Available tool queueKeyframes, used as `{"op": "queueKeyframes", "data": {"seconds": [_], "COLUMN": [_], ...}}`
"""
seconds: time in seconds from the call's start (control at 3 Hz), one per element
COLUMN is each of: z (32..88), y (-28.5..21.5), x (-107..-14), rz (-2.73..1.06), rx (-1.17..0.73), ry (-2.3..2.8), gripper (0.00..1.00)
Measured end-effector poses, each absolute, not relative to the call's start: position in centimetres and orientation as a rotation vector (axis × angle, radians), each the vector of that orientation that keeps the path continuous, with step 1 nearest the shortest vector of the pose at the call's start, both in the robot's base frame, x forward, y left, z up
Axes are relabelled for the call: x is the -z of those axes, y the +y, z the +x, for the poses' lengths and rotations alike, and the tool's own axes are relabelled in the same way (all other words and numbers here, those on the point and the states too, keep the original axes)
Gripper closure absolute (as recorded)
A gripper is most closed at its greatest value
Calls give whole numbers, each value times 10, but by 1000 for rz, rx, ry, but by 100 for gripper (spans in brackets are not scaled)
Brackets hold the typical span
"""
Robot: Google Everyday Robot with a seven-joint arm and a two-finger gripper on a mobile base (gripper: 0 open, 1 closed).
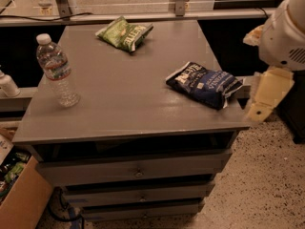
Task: Pick blue chip bag
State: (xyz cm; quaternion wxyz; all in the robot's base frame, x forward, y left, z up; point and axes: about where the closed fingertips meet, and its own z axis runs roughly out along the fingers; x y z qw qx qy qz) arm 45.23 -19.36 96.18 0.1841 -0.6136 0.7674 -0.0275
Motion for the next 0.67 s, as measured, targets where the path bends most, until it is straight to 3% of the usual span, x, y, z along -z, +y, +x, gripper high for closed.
{"op": "queueKeyframes", "data": {"seconds": [0.67], "z": [502], "y": [-153], "x": [-919], "rz": [-1706], "rx": [13], "ry": [2089], "gripper": [0]}}
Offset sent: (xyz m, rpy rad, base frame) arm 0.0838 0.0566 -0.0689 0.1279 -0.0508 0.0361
